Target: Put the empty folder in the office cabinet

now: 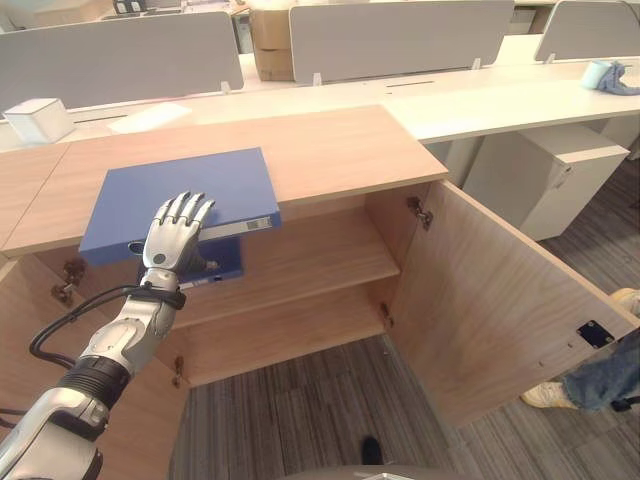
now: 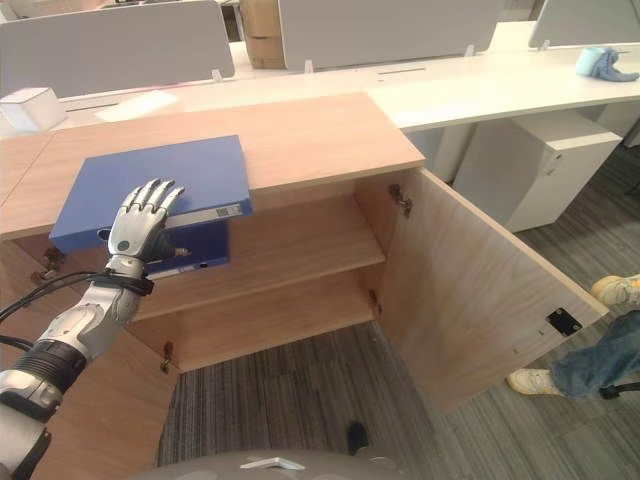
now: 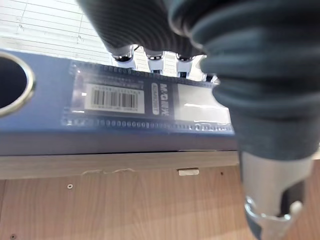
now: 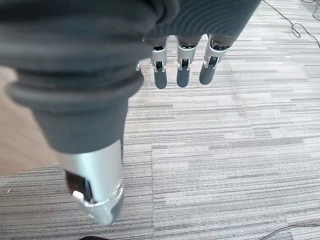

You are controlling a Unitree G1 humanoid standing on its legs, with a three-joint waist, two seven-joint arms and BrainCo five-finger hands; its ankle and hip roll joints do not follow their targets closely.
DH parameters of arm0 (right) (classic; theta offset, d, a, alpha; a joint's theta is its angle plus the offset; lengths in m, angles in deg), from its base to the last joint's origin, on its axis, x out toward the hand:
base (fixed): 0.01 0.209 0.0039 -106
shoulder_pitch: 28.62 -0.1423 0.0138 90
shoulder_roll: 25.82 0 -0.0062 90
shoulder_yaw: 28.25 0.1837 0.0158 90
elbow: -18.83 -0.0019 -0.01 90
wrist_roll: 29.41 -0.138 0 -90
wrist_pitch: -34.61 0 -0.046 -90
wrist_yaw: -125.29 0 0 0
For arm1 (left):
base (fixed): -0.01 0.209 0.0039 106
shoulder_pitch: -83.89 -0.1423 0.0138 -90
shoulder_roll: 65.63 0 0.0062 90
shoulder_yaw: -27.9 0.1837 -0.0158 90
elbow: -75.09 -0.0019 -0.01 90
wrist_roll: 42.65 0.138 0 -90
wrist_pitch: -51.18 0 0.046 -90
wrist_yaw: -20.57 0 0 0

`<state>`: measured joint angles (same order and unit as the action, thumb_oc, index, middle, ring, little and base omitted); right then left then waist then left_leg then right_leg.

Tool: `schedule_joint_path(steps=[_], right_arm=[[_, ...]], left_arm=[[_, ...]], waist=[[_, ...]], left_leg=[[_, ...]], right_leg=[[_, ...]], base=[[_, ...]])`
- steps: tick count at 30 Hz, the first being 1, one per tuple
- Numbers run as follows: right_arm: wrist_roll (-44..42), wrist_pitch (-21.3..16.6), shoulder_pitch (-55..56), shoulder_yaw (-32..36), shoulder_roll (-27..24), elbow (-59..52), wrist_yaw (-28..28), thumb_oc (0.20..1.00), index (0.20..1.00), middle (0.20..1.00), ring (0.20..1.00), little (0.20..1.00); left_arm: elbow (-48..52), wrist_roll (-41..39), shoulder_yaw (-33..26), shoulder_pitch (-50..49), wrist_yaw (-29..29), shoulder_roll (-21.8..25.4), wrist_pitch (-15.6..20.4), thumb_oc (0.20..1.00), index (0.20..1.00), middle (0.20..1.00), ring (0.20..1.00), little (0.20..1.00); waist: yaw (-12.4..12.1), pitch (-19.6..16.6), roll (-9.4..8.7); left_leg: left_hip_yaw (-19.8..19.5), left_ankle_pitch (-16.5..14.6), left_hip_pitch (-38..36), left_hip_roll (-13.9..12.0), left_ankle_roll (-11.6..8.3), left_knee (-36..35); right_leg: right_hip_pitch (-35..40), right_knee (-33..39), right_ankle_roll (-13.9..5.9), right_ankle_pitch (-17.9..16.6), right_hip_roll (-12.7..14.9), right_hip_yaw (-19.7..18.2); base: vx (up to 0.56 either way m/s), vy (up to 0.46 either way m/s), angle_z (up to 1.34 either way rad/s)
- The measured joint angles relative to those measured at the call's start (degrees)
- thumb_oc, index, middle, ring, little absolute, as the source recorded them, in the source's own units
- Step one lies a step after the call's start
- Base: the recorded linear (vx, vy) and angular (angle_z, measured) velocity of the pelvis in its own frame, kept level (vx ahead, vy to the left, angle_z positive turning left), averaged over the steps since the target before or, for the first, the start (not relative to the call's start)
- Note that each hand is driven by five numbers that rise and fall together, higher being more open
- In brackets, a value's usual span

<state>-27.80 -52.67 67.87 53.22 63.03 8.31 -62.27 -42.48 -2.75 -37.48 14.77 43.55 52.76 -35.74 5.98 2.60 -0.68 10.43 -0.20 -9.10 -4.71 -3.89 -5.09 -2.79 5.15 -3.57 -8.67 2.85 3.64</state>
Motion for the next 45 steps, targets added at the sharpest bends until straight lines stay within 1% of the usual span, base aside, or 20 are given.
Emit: schedule_joint_path(steps=[5,10,15,17,21,22,23,24,25,32,38,40,44,45], right_arm=[[-0.01,-0.09,0.07,0.09,-0.73,0.0,0.0,1.0,1.0,1.0,1.0,1.0],[-0.05,-0.39,0.02,0.09,-0.84,-0.02,0.0,1.0,1.0,1.0,1.0,1.0],[-0.06,-0.4,0.02,0.09,-0.85,-0.02,-0.01,1.0,1.0,1.0,1.0,1.0],[-0.08,-0.43,0.04,0.09,-0.85,-0.02,-0.01,1.0,1.0,1.0,1.0,1.0],[-0.09,-0.77,0.03,0.09,-0.88,-0.05,-0.05,1.0,1.0,1.0,1.0,1.0],[-0.13,-1.07,0.14,0.09,-0.91,-0.04,-0.06,1.0,1.0,1.0,1.0,1.0],[-0.21,-1.17,0.14,0.09,-0.92,-0.07,-0.06,1.0,1.0,1.0,1.0,1.0],[-0.54,-1.2,0.14,0.09,-0.92,-0.1,-0.06,1.0,1.0,1.0,1.0,1.0],[-0.55,-1.19,0.14,0.09,-0.92,-0.09,-0.07,1.0,1.0,1.0,1.0,1.0],[-0.58,-1.48,0.1,0.1,-0.94,-0.19,-0.52,1.0,1.0,1.0,1.0,1.0],[-0.61,-1.67,0.09,0.09,-1.14,-0.71,-0.6,1.0,1.0,1.0,1.0,1.0],[-0.62,-1.73,0.06,0.09,-1.15,-0.97,-0.63,1.0,1.0,1.0,1.0,1.0],[-0.65,-2.16,-0.02,0.09,-1.17,-1.66,-0.64,1.0,1.0,1.0,1.0,1.0],[-0.66,-2.26,-0.06,0.09,-1.12,-2.44,-0.63,1.0,1.0,1.0,1.0,1.0]], left_arm=[[-0.11,0.01,0.01,0.13,0.0,0.05,0.02,1.0,1.0,1.0,1.0,1.0],[-3.5,0.0,0.67,3.3,-0.01,0.2,-0.04,1.0,1.0,1.0,1.0,1.0],[-4.06,-0.01,0.77,4.37,-0.01,0.35,-0.04,1.0,1.0,1.0,1.0,1.0],[-5.6,-0.02,2.55,5.79,0.06,0.82,0.03,1.0,1.0,1.0,1.0,1.0],[-6.19,-0.08,2.57,6.71,0.07,2.15,-0.04,1.0,1.0,1.0,1.0,1.0],[-6.21,-0.11,2.56,6.72,0.07,2.17,-0.06,0.928,0.928,0.928,0.928,0.928],[-6.23,-0.11,2.57,6.72,0.07,2.16,-0.02,0.507,0.507,0.507,0.507,0.507],[-6.23,-0.12,2.56,6.73,0.12,2.16,-0.01,0.507,0.507,0.507,0.507,0.507],[-6.22,-0.15,2.56,6.87,0.38,2.16,0.0,0.2,0.2,0.2,0.2,0.2],[-6.21,-0.11,2.47,11.66,2.65,2.18,-0.06,0.2,0.2,0.2,0.2,0.2],[-6.1,-0.03,2.35,14.7,3.0,3.48,-0.41,0.2,0.2,0.2,0.2,0.2],[-6.1,-0.07,2.32,14.97,3.0,4.26,-0.39,0.2,0.2,0.2,0.2,0.2],[-5.48,-0.31,1.81,14.85,2.88,4.28,-0.45,0.2,0.2,0.2,0.2,0.2],[-3.62,-1.1,0.32,13.99,2.38,4.16,-0.44,0.2,0.2,0.2,0.2,0.2]], waist=[[0.08,0.43,0.13],[0.15,0.51,0.01],[0.36,0.64,-0.18],[0.61,0.83,-0.42],[0.88,0.92,-0.53],[1.03,0.93,-0.51],[1.2,0.98,-0.53],[1.24,1.0,-0.55],[1.24,1.02,-0.58],[1.17,1.5,-0.68],[1.26,2.55,-0.17],[1.22,2.58,-0.17],[1.05,2.6,-0.16],[1.04,2.67,-0.2]], left_leg=[[0.03,0.0,0.04,-0.01,0.0,0.0],[0.03,0.0,0.02,0.0,0.0,0.01],[0.07,0.0,0.24,0.0,0.0,0.01],[0.09,0.01,0.28,0.01,0.0,0.01],[0.32,0.05,0.44,-0.02,-0.02,0.4],[0.33,0.05,0.42,-0.02,-0.02,0.42],[0.34,0.05,0.44,-0.01,-0.02,0.44],[0.35,0.05,0.43,-0.01,-0.02,0.44],[0.35,0.05,0.43,-0.01,-0.02,0.41],[0.38,0.04,0.67,0.0,-0.04,0.02],[0.46,0.04,0.93,0.03,-0.04,0.05],[0.49,0.16,1.23,0.0,-0.15,0.5],[0.54,0.17,0.92,-0.01,-0.16,0.55],[0.53,0.17,0.55,-0.03,-0.16,0.55]], right_leg=[[-0.12,0.0,-0.04,-0.03,-0.02,-0.08],[-0.16,0.0,-0.06,-0.04,-0.03,-0.09],[-0.29,-0.01,-0.06,-0.04,-0.03,-0.09],[-0.51,-0.01,-0.07,-0.05,-0.03,-0.12],[-1.01,-0.02,-0.2,-0.22,-0.15,-0.25],[-1.0,-0.02,-0.19,-0.22,-0.16,-0.27],[-1.03,-0.03,-0.2,-0.22,-0.16,-0.29],[-1.03,-0.03,-0.19,-0.22,-0.16,-0.31],[-1.03,-0.03,-0.19,-0.21,-0.16,-0.31],[-1.15,-0.02,-0.2,-0.21,-0.12,-0.3],[-1.62,-0.03,-0.23,-0.24,-0.12,-0.4],[-1.97,-0.06,-0.17,-0.39,-0.21,-0.45],[-1.72,-0.22,-0.01,-0.52,-0.24,-0.38],[-1.32,-0.24,0.0,-0.5,-0.24,-0.3]], base=[[0.0,0.0,0.0],[0.0,0.0,0.0],[0.0,0.0,0.0],[0.0,0.0,0.0],[-0.01,-0.004,-0.03],[0.0,0.0,0.0],[0.0,0.0,0.0],[0.0,0.0,0.0],[0.0,0.0,0.0],[-0.03,0.002,0.0],[-0.04,0.003,-0.01],[-0.05,-0.001,-0.03],[-0.03,-0.009,0.0],[-0.05,-0.02,0.03]])
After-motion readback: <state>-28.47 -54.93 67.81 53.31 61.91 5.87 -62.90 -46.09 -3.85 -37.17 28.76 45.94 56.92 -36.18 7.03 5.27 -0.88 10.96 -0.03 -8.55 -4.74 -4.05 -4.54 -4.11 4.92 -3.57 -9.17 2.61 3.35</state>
